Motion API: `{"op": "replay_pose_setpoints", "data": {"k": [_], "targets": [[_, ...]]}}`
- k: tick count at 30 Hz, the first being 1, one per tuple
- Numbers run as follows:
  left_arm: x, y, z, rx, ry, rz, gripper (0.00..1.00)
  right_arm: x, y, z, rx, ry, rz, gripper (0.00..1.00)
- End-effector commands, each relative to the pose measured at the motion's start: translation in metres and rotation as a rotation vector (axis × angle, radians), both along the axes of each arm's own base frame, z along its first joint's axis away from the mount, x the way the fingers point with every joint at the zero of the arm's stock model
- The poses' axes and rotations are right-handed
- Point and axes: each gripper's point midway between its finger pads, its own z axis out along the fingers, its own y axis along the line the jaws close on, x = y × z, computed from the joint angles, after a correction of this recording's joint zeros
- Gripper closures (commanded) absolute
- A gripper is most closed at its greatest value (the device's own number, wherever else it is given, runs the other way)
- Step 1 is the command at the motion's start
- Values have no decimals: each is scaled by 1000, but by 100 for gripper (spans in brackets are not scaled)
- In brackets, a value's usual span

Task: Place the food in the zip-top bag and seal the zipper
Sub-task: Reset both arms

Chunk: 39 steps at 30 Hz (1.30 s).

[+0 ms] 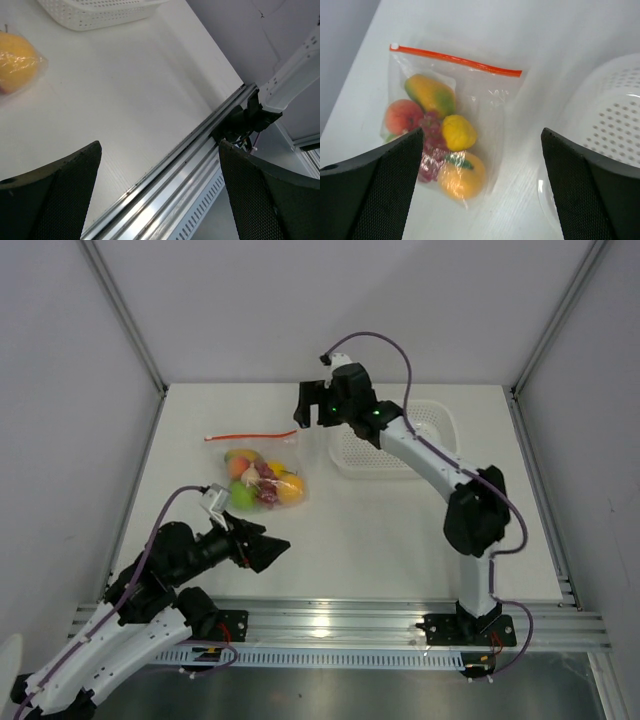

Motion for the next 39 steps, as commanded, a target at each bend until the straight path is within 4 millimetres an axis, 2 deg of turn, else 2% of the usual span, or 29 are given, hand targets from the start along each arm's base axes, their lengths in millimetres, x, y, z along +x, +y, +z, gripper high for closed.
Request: {"op": "replay_pose_setpoints", "data": {"k": [1,2,3,4,5,6,7,8,9,10,11,12,13,14,15,16,18,19,20,21,22,23,25,26,27,29,30,34,39], "targets": [[7,-25,7,-119,-65,-65,1,-22,-39,67,33,-147,-37,1],[9,-29,20,-173,-107,-73,0,-36,-48,41,0,-103,-31,1],[9,-32,23,-204,-112,-80,1,-52,-57,70,42,-157,-25,1],[9,-37,7,-203,-93,-101,0,-62,-63,70,50,-157,-21,1],[9,-40,9,-227,-106,-108,1,-72,-70,69,58,-163,-21,1],[9,-42,21,-282,-137,-118,1,-87,-79,41,39,-128,-21,1],[11,-45,9,-287,-127,-120,1,-103,-90,59,85,-158,-28,1],[10,-46,9,-304,-128,-129,1,-113,-98,56,98,-158,-37,0],[8,-47,22,-358,-160,-142,0,-126,-108,24,82,-122,-40,1],[6,-49,9,-361,-147,-155,1,-142,-117,38,135,-147,-48,1],[2,-51,13,-391,-149,-175,0,-153,-120,37,169,-156,-30,1],[0,-51,13,-418,-165,-186,1,-167,-126,9,177,-136,-22,1],[-1,-52,7,-424,-160,-194,1,-178,-129,4,204,-138,-13,1],[-1,-52,6,-436,-163,-198,0,-193,-135,17,263,-174,-3,1],[-4,-53,6,-452,-153,-212,1,-202,-138,16,291,-190,1,1],[-5,-54,0,-469,-159,-222,0,-213,-147,-12,275,-156,-9,1],[-10,-55,-3,-499,-158,-246,1,-231,-156,1,372,-200,-12,1],[-12,-54,-3,-521,-173,-253,0,-243,-160,-25,368,-175,-6,1],[-13,-54,-3,-535,-171,-257,1,-252,-166,-9,440,-234,-1,1],[-13,-55,-9,-538,-163,-258,0,-256,-171,-12,460,-247,-19,0],[-14,-55,-13,-543,-157,-263,0,-263,-177,-35,456,-227,-27,0],[-16,-54,-6,-573,-170,-270,1,-272,-183,-23,517,-275,-19,1],[-17,-54,-27,-573,-138,-276,1,-281,-187,-31,573,-267,-21,0],[-20,-53,-22,-605,-151,-285,0,-285,-189,-51,565,-235,-23,1],[-20,-53,-29,-607,-139,-283,0,-290,-192,-38,632,-265,-18,1],[-20,-51,-40,-617,-111,-272,1,-292,-193,-56,653,-236,-30,1],[-20,-50,-42,-627,-114,-268,1,-291,-193,-73,629,-197,-43,0],[-19,-47,-58,-642,-69,-246,1,-291,-190,-101,568,-95,-62,1],[-16,-49,-70,-606,-44,-235,1,-291,-190,-117,528,-42,-96,1]]}}
